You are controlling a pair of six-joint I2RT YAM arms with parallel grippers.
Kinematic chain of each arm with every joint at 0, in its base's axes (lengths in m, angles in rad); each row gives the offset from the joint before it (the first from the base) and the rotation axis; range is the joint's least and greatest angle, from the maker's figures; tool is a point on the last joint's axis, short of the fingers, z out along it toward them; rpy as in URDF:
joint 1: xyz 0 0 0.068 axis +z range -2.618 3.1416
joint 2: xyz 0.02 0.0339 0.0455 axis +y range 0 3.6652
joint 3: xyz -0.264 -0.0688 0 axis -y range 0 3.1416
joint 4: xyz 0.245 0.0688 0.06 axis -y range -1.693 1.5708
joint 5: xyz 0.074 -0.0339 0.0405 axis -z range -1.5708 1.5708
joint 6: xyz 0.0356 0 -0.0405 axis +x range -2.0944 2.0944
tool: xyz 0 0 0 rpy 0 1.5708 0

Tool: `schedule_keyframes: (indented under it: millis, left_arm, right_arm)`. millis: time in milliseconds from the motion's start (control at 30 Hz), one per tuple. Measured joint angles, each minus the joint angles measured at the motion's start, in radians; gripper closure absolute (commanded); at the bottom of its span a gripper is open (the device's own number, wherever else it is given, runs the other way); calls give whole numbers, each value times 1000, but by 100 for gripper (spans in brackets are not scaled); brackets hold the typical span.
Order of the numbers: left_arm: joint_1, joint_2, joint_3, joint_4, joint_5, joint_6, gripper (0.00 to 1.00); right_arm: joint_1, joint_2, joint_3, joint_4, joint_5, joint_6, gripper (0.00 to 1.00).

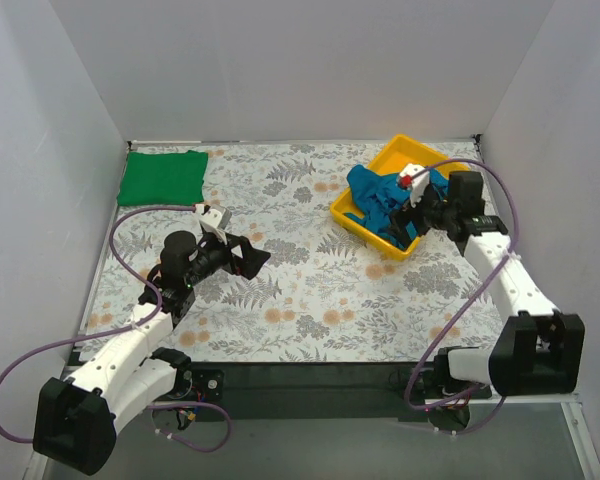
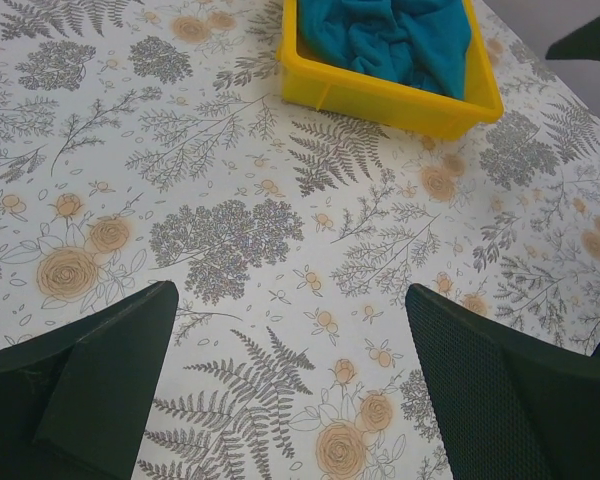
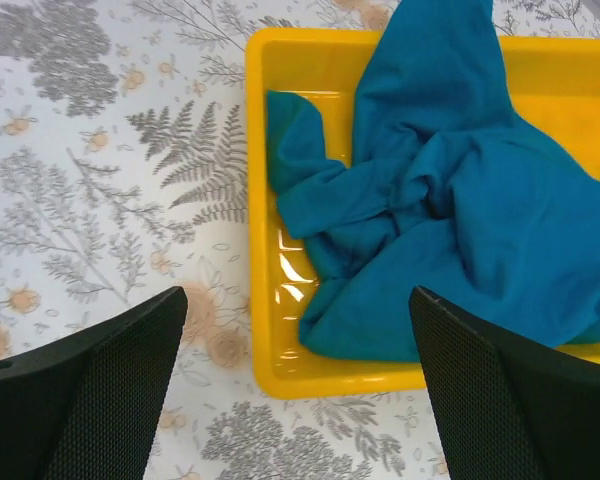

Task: Fold and stack the t-shirts
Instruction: Grab the tshirt from the pile

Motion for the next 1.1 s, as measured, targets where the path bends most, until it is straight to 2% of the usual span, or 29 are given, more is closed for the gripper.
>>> schedule_keyframes:
  millis: [200,400,467,500,533,567,633,767,867,967,1100]
  left_arm:
    - [0,6,0,-15,-8,12,2]
    - [0,12,0,-18,-9,18,2]
    - [0,12,0,-18,-11,20,2]
    - [0,12,0,-18,-13,21,2]
    - [0,12,0,-19,-15,21,2]
    - [0,12,0,-19,-17,23,2]
    - [0,12,0,-19,-22,24,2]
    - [0,12,0,-21,-28,24,2]
    - [0,11,0,-25,-31,24,3]
    - [0,10,0,-27,-35,28,6]
    - [0,-7,0,-34,-71,40,9]
  right_arm:
    - [148,283,207,-8,307,-27,4]
    - [184,554,348,-26,602,-32,17]
    - [184,641,399,-28,674,-24,28]
    - [184,682,422,-28,700,-18,39]
    - [184,710,433,-31,712,-16,73]
    - [184,728,440,-41,714,-15,85]
    - [183,749,445,-60,700,1,99]
    - [183,713,453,-104,620,8,99]
    - [183,606,470,-158,511,0,99]
    - [183,450,552,-217,327,-38,99]
    - [188,277,762,-267,-12,-70,99]
